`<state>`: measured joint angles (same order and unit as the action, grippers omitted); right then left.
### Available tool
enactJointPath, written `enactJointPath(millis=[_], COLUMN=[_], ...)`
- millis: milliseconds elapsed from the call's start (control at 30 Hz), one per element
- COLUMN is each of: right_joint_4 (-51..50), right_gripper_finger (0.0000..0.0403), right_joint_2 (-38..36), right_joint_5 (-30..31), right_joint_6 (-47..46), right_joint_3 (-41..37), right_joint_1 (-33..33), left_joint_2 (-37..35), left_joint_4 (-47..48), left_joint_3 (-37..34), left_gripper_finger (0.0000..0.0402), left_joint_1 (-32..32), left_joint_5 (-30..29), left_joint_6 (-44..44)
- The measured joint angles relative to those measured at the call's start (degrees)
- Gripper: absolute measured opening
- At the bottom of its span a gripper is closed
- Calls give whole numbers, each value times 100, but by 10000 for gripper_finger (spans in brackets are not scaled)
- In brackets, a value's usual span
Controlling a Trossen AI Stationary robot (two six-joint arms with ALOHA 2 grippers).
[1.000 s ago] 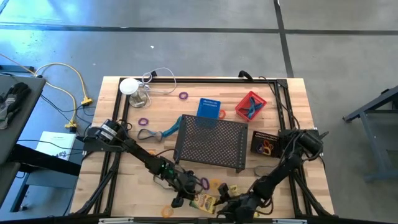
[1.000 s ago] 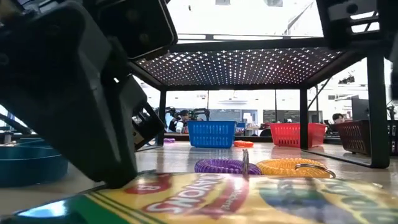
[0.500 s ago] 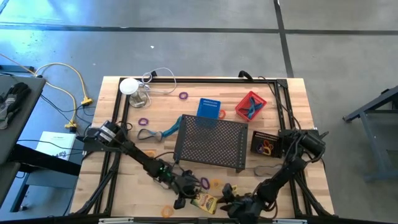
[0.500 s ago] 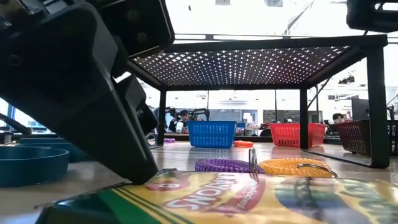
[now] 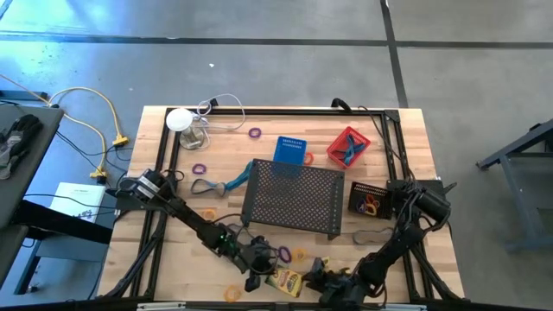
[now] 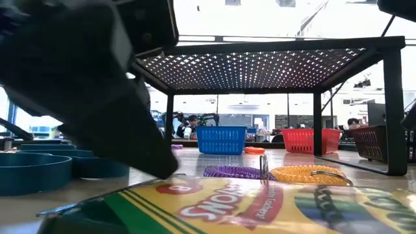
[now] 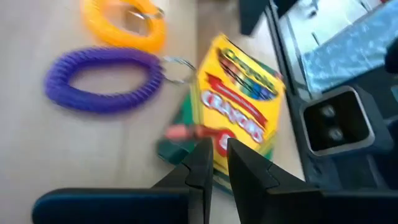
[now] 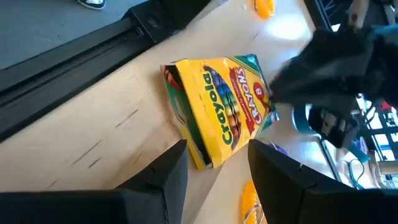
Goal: Pick & Place Office Desk Supplies
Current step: Put the yellow crayon box into the blue bin
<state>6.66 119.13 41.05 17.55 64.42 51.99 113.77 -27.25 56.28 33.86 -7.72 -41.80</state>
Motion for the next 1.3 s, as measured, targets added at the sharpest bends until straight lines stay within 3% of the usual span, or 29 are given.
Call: enactJointPath(millis=[233, 333, 567, 1300], right_joint_4=[-14, -58, -145, -341], right_gripper_finger=[156, 156, 156, 156], right_joint_2=[17, 40, 57, 299], right_joint_5=[-47, -346, -380, -750], right_joint_6=[28, 65, 646, 971], right_joint_3=[32, 156, 280, 479], right_joint_1=[25, 41, -20, -286], left_joint_2=[182, 186, 191, 215], left_joint_4=[-124, -107, -92, -378], left_joint_3=[22, 30, 28, 6], left_gripper_finger=[43, 43, 43, 43], left_joint_1=[-154, -175, -177, -232], left_joint_5=[63, 116, 115, -171], left_joint_6=[-128, -49, -9, -334])
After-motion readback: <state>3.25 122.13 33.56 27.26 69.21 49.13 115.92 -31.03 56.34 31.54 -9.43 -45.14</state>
